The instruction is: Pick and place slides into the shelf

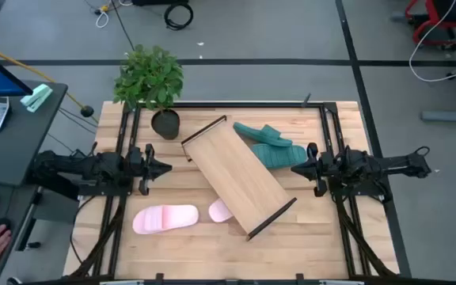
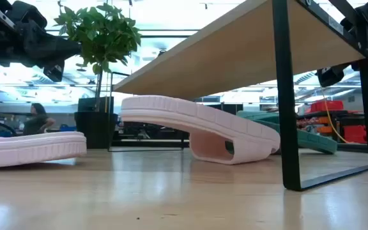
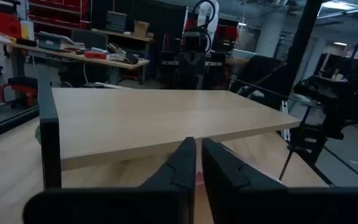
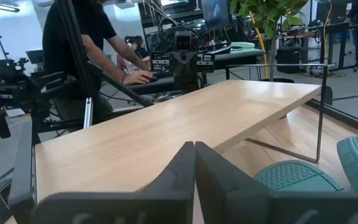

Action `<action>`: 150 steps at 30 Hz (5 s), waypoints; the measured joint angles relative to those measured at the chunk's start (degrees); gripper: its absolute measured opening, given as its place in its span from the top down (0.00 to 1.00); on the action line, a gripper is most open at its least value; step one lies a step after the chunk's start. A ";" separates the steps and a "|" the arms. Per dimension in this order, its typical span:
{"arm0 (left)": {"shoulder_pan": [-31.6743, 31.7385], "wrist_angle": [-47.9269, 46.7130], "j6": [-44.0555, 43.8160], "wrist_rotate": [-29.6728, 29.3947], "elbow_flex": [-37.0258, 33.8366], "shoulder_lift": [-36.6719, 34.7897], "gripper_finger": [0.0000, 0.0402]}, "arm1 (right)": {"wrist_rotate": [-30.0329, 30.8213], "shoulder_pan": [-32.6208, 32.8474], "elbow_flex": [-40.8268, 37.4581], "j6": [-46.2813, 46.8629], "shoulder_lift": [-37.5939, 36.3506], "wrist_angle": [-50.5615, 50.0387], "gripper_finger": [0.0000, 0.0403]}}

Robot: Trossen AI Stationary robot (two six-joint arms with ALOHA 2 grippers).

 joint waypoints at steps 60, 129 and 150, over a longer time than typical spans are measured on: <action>0.00 0.00 0.02 -0.02 0.00 0.00 0.93 | 0.00 0.00 0.02 0.00 -0.02 0.01 0.96; 0.00 0.00 0.07 0.00 0.02 0.00 0.92 | 0.01 0.00 0.00 0.00 0.00 0.02 0.96; 0.01 2.45 5.10 -2.14 0.01 0.00 0.94 | 0.02 -0.02 0.00 0.00 -0.02 0.06 0.96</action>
